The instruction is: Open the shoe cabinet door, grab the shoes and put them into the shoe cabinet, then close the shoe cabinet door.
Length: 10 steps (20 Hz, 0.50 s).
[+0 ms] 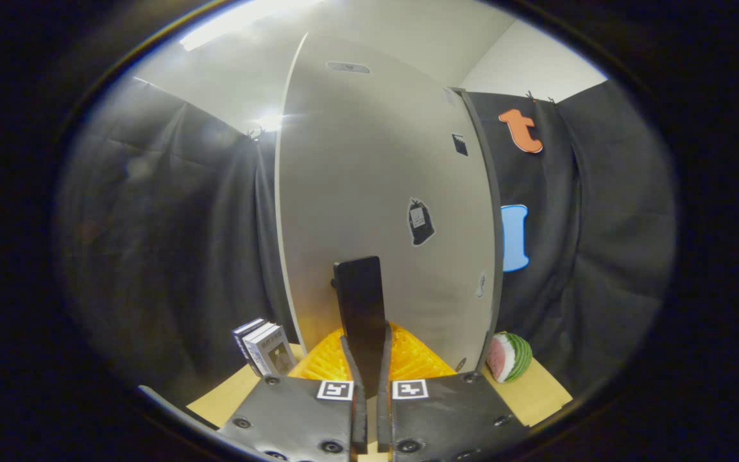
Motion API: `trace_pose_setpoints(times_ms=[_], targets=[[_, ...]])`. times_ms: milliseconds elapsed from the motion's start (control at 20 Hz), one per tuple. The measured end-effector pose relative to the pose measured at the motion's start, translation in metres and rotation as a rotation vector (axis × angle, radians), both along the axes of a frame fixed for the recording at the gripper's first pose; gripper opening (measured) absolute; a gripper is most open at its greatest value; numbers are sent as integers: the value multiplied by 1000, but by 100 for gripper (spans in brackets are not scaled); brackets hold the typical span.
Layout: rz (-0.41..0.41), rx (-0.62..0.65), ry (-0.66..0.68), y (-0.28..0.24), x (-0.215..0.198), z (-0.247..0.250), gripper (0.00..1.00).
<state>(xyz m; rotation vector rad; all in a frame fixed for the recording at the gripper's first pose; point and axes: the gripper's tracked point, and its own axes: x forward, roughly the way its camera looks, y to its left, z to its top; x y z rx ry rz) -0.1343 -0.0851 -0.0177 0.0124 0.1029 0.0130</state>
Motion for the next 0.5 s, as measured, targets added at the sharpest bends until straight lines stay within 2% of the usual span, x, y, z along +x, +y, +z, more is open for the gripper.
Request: trace_pose_setpoints(times_ms=[500], targets=[[-24, 21, 4, -71, -50, 12, 7]])
